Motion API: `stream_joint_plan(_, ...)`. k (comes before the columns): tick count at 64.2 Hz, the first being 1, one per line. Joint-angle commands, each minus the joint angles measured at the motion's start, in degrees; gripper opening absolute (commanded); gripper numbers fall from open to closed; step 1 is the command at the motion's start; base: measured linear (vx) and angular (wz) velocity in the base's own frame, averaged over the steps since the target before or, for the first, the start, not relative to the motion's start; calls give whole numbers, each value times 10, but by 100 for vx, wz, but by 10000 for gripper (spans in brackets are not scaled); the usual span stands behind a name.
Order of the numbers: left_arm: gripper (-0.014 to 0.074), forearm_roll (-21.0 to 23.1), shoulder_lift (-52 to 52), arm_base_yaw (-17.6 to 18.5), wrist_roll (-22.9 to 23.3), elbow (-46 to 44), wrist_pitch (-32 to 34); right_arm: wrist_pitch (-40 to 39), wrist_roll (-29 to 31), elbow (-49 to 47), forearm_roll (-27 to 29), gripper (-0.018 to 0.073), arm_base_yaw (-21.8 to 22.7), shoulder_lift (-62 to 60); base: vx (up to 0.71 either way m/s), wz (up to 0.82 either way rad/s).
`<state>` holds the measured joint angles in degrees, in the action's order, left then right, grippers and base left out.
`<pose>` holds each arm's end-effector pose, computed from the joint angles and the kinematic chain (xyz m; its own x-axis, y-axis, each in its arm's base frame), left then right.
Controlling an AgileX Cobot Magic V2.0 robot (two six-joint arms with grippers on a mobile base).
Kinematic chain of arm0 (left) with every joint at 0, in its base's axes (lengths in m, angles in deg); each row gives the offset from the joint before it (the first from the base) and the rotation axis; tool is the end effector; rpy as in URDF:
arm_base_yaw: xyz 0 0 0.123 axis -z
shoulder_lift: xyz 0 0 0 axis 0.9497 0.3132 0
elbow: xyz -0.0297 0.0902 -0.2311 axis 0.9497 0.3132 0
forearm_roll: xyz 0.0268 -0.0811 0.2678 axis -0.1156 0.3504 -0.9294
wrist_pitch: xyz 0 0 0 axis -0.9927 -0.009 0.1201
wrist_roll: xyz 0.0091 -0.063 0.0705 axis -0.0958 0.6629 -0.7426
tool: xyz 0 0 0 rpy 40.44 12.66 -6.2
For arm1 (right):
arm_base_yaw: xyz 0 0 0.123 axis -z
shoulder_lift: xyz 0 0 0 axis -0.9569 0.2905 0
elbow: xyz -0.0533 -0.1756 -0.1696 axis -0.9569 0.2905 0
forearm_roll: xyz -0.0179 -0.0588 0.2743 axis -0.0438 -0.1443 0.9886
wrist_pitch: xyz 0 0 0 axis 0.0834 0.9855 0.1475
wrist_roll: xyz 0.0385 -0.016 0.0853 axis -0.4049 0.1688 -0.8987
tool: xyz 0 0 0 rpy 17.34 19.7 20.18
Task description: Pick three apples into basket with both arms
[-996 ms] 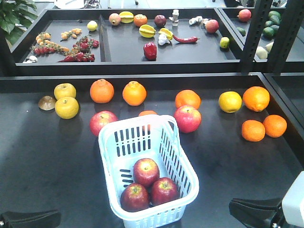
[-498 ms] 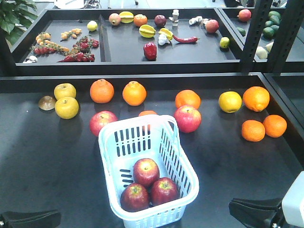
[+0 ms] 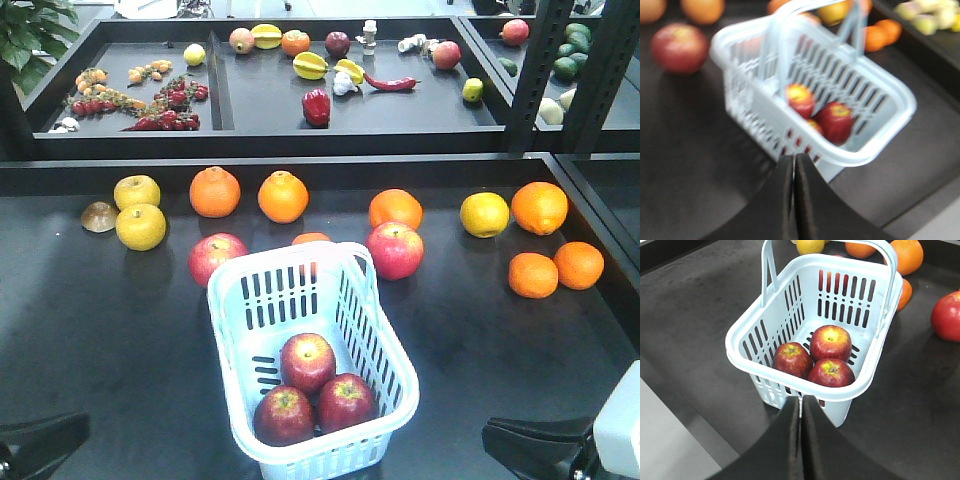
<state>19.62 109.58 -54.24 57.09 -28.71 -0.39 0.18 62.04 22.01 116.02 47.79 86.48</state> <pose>0.1580 -0.0724 0.2024 -0.5634 -0.0432 -0.8251 0.3686 0.8806 -0.2978 0.1487 0.0994 0.2194 -0.3911 -0.3157 -0.8645 -0.6772 0.7348 0.0380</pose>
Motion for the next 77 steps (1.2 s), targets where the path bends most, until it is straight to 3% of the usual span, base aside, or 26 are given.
stream_joint_plan(1,-6,-123,2,3,180,-8,35,-24,5,-15,12,-5,2,-1,0,0)
stream_joint_plan(7,-6,-206,2,3,280,26,76,-24,5,-15,12,-5,2,-1,0,0)
stream_joint_plan(15,-6,-224,-14,3,327,93,146,-24,5,-15,12,-5,2,-1,0,0)
stream_joint_plan(25,-6,-226,-71,3,326,159,193,-24,5,-15,12,-5,2,-1,0,0)
stream_joint_plan(43,-6,-320,-201,-2,297,157,225,-22,5,-15,12,-5,2,-1,0,0)
stream_joint_plan(59,-6,-319,-352,-80,257,157,227,-22,5,-15,12,-5,2,-1,0,0)
stream_joint_plan(71,-6,-319,-346,-157,251,157,229,-18,5,-15,12,-5,2,0,0,0)
stream_joint_plan(77,-6,-319,-346,-177,251,157,231,-18,5,-15,12,-5,2,0,0,0)
